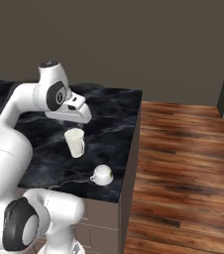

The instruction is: Pick the mug from the counter and place it inside the microwave. Then close the microwave.

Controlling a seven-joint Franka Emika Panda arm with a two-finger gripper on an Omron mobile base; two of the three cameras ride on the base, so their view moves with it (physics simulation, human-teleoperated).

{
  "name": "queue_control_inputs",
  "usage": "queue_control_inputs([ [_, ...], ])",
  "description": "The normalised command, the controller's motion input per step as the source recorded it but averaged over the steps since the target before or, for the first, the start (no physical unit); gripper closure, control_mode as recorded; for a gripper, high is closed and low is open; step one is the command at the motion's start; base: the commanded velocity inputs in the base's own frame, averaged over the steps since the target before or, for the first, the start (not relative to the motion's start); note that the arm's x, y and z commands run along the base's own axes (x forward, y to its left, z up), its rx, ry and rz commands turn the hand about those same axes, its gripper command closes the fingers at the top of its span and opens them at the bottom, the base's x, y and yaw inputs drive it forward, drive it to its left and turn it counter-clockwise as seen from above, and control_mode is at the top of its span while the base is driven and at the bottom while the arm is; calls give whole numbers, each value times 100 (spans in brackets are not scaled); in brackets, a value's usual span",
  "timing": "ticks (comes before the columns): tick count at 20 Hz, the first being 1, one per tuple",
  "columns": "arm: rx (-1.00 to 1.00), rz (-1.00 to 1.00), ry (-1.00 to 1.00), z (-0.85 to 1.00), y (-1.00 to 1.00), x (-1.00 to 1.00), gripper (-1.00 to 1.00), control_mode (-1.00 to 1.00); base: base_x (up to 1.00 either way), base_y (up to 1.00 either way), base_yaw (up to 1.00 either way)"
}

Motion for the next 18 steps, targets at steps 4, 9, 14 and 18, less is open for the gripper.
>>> queue_control_inputs([
  [4, 0, -32, 9, -5, -14, 7, -100, -100, 0, 0, 0],
  [9, 10, -33, 12, 0, -59, 9, -100, -100, 0, 0, 0],
  [14, 14, -18, 9, -30, -44, 0, -100, -100, 0, 0, 0],
  [18, 11, -10, 1, -59, -15, 1, -100, -100, 0, 0, 0],
])
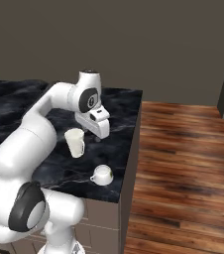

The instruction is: Pick the mug from the counter and place it inside the microwave. Then close the microwave.

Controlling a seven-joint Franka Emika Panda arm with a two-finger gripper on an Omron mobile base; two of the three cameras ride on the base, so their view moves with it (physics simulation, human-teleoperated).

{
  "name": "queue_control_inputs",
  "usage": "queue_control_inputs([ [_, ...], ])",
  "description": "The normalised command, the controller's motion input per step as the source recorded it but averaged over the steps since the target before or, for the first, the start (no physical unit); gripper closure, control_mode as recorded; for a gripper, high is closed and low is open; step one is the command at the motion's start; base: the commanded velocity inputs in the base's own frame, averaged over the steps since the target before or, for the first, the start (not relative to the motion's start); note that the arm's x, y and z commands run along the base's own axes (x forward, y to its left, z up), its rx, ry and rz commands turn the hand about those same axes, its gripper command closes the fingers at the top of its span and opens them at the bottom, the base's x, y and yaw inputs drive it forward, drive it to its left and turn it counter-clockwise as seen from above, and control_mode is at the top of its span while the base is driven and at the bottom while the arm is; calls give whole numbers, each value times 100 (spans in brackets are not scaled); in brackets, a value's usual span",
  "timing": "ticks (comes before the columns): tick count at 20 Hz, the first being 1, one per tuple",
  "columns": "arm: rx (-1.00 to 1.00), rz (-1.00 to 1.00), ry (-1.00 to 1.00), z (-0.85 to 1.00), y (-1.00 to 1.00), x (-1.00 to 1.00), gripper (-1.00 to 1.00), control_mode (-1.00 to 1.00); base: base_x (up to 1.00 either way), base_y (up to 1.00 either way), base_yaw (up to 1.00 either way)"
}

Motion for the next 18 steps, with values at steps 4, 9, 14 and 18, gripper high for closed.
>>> queue_control_inputs([
  [4, 8, -5, 0, -56, 0, 0, -100, -100, 0, 0, 0],
  [9, 2, -5, 0, -37, 0, 0, -100, -100, 0, 0, 0],
  [14, 0, -6, 2, -33, 0, 0, -100, -100, 0, 0, 0],
  [18, -2, -9, 4, -22, 2, 0, -100, -100, 0, 0, 0],
])
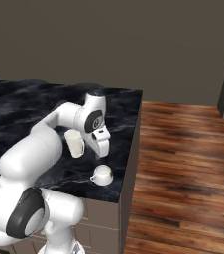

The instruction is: Pick the mug from the counter and place it inside the microwave. Then close the microwave.

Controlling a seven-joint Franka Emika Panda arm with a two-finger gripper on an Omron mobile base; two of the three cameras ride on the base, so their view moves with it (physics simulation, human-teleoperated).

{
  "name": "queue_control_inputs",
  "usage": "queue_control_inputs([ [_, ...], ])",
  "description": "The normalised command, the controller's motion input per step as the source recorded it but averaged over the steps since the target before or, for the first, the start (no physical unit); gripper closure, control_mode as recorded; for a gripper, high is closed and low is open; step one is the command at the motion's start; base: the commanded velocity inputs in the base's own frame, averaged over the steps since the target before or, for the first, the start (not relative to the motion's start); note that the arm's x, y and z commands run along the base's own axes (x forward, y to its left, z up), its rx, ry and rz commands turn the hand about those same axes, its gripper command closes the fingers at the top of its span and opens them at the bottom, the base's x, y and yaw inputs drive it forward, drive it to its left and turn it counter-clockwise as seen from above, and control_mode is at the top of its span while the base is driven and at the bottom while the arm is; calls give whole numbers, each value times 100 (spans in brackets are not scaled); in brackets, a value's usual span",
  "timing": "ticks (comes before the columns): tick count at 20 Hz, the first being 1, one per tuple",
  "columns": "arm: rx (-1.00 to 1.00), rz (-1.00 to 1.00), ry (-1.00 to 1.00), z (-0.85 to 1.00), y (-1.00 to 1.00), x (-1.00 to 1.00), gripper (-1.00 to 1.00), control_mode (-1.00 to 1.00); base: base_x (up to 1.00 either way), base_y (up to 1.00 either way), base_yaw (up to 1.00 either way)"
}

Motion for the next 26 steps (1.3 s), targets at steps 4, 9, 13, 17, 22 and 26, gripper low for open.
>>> queue_control_inputs([
  [4, -3, -10, 6, -29, 5, 0, -100, -100, 0, 0, 0],
  [9, -7, -8, 0, -26, 2, 0, -100, -100, 0, 0, 0],
  [13, -1, -5, 0, -30, 1, 0, -100, -100, 0, 0, 0],
  [17, 0, -5, 0, -39, 0, -3, -100, -100, 0, 0, 0],
  [22, 0, -4, 0, -35, 0, -7, -100, -100, 0, 0, 0],
  [26, 0, -3, 1, -25, 0, -4, -100, -100, 0, 0, 0],
])
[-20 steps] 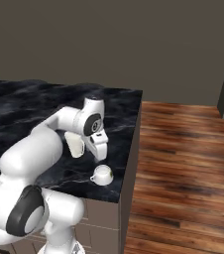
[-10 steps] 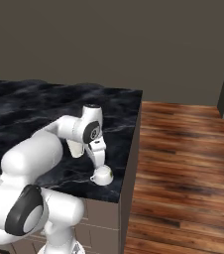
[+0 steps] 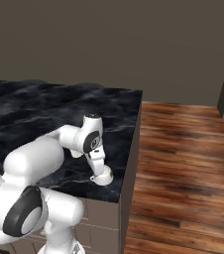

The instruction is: Pick the mug from the counter and place it inside the microwave. Then close the microwave.

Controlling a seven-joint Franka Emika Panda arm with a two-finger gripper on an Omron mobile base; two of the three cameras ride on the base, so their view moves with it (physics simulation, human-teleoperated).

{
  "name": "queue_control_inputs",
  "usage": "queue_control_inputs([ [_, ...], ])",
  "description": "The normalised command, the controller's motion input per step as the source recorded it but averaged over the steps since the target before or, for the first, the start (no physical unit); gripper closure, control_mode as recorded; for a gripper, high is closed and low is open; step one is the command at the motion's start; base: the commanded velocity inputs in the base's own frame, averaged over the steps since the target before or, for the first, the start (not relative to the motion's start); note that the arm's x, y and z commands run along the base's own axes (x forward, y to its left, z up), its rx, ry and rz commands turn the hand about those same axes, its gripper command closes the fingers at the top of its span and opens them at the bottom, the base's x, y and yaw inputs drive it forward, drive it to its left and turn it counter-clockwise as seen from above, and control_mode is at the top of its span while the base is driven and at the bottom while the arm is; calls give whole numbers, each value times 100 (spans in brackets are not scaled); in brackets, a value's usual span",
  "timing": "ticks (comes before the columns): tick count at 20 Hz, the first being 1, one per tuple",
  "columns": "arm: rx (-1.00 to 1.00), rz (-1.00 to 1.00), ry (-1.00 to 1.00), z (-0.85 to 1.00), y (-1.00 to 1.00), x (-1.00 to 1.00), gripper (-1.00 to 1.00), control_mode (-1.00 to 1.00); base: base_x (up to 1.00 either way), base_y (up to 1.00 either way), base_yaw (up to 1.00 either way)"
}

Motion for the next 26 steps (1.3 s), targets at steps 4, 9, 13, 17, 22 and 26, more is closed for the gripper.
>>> queue_control_inputs([
  [4, 0, -3, 7, -17, 0, -3, -100, -100, 0, 0, 0],
  [9, 0, -3, 12, -9, 0, -2, -100, -100, 0, 0, 0],
  [13, 0, -3, 9, -10, 0, -2, -100, -100, 0, 0, 0],
  [17, 0, -1, 1, -22, 0, -1, -100, -100, 0, 0, 0],
  [22, 0, 0, 0, -25, 0, 0, -100, -100, 0, 0, 0],
  [26, 0, 0, -3, -18, 0, 0, -100, -100, 0, 0, 0],
])
